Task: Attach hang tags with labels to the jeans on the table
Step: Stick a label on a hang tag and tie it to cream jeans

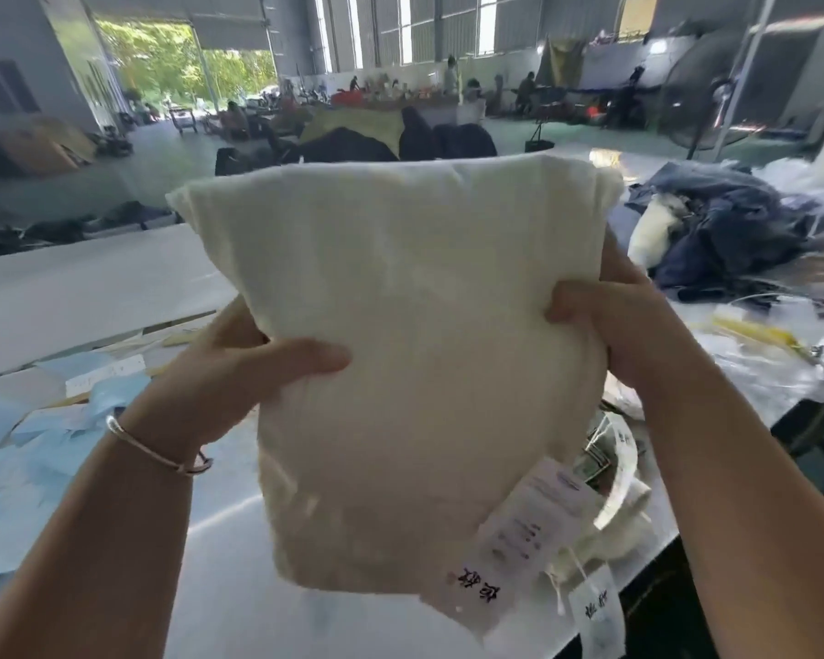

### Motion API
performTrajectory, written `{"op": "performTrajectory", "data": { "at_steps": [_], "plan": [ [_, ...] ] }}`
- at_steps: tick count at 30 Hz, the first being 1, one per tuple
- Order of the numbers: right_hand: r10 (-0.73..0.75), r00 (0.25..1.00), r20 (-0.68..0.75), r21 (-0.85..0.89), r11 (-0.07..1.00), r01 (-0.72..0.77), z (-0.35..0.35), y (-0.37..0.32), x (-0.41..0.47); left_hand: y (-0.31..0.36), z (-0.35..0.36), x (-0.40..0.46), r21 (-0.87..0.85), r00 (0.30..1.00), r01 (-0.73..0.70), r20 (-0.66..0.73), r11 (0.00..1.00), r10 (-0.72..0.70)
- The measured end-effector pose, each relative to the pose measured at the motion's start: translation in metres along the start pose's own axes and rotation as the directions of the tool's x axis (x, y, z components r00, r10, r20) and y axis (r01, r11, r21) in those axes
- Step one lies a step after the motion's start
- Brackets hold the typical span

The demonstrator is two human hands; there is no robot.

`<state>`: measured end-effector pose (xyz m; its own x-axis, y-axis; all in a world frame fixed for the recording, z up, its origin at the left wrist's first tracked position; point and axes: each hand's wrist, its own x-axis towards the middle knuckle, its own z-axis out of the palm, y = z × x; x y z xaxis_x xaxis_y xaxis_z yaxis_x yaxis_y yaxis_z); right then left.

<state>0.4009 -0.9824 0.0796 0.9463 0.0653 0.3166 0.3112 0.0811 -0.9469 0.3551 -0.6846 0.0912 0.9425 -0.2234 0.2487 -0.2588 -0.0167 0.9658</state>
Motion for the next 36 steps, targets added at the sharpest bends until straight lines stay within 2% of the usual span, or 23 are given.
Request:
{"op": "performTrajectory", "data": {
  "at_steps": [3, 5, 6, 8, 9, 10, 11, 12, 13, 14, 15, 16, 17, 19, 23, 27, 29, 31, 34, 36],
  "plan": [
    [-0.136, 0.988, -0.067, -0.114, 0.985, 0.128, -0.028, -0.020, 0.039, -0.002, 0.027, 0.030, 0.257, 0.980, -0.155, -0.081, 0.954, 0.181],
    [-0.160, 0.985, -0.068, -0.129, 0.980, 0.150, -0.045, -0.020, 0.068, -0.013, 0.045, 0.048, 0.375, 0.966, -0.155, -0.137, 0.914, 0.220],
    [-0.144, 0.986, -0.079, -0.181, 0.975, 0.128, -0.053, -0.013, 0.086, -0.025, 0.055, 0.057, 0.347, 0.964, -0.138, -0.169, 0.928, 0.207],
    [-0.080, 0.985, -0.152, -0.420, 0.907, 0.009, -0.065, 0.013, 0.123, -0.065, 0.076, 0.079, 0.142, 0.954, -0.028, -0.293, 0.989, 0.069],
    [-0.055, 0.978, -0.201, -0.593, 0.802, -0.076, -0.067, 0.031, 0.139, -0.090, 0.086, 0.091, 0.002, 0.930, 0.068, -0.363, 0.998, -0.063],
    [-0.026, 0.976, -0.218, -0.744, 0.652, -0.149, -0.069, 0.053, 0.149, -0.116, 0.094, 0.101, -0.151, 0.887, 0.191, -0.397, 0.970, -0.237],
    [0.053, 0.983, -0.176, -0.841, 0.511, -0.178, -0.069, 0.079, 0.153, -0.144, 0.102, 0.106, -0.294, 0.825, 0.336, -0.367, 0.895, -0.430],
    [0.194, 0.977, -0.090, -0.894, 0.418, -0.165, -0.070, 0.108, 0.150, -0.170, 0.108, 0.105, -0.378, 0.745, 0.496, -0.277, 0.782, -0.607],
    [0.376, 0.927, 0.001, -0.919, 0.365, -0.147, -0.070, 0.139, 0.140, -0.193, 0.112, 0.099, -0.375, 0.663, 0.633, -0.188, 0.677, -0.724],
    [0.564, 0.824, 0.053, -0.936, 0.316, -0.156, -0.070, 0.169, 0.123, -0.214, 0.116, 0.092, -0.331, 0.598, 0.724, -0.138, 0.606, -0.790],
    [0.709, 0.704, 0.034, -0.955, 0.231, -0.186, -0.069, 0.198, 0.103, -0.232, 0.119, 0.086, -0.305, 0.560, 0.761, -0.137, 0.573, -0.817],
    [0.775, 0.631, -0.026, -0.974, 0.122, -0.189, -0.069, 0.223, 0.085, -0.246, 0.120, 0.082, -0.310, 0.553, 0.759, -0.160, 0.573, -0.818],
    [0.778, 0.621, -0.093, -0.984, 0.022, -0.174, -0.067, 0.242, 0.071, -0.258, 0.120, 0.081, -0.331, 0.563, 0.737, -0.181, 0.589, -0.806],
    [0.725, 0.671, -0.159, -0.986, -0.083, -0.144, -0.063, 0.259, 0.059, -0.266, 0.118, 0.084, -0.338, 0.584, 0.714, -0.195, 0.613, -0.788],
    [0.680, 0.720, -0.143, -0.990, -0.095, -0.107, -0.058, 0.254, 0.060, -0.270, 0.112, 0.082, -0.326, 0.641, 0.694, -0.126, 0.642, -0.757],
    [0.640, 0.768, -0.034, -0.999, -0.044, -0.007, -0.040, 0.249, 0.061, -0.267, 0.105, 0.080, -0.237, 0.625, 0.744, -0.086, 0.625, -0.776],
    [0.634, 0.772, 0.050, -0.997, 0.073, 0.005, -0.026, 0.241, 0.063, -0.256, 0.089, 0.076, -0.115, 0.630, 0.762, -0.098, 0.638, -0.770],
    [0.599, 0.781, 0.175, -0.966, 0.257, 0.019, -0.004, 0.229, 0.063, -0.242, 0.060, 0.066, -0.010, 0.664, 0.740, -0.152, 0.673, -0.732],
    [0.440, 0.831, 0.340, -0.855, 0.514, 0.078, 0.047, 0.203, 0.057, -0.215, -0.002, 0.033, -0.008, 0.700, 0.686, -0.265, 0.727, -0.663],
    [0.310, 0.850, 0.426, -0.791, 0.583, 0.184, 0.088, 0.184, 0.053, -0.193, -0.049, 0.002, -0.008, 0.682, 0.673, -0.381, 0.739, -0.625]
  ]
}}
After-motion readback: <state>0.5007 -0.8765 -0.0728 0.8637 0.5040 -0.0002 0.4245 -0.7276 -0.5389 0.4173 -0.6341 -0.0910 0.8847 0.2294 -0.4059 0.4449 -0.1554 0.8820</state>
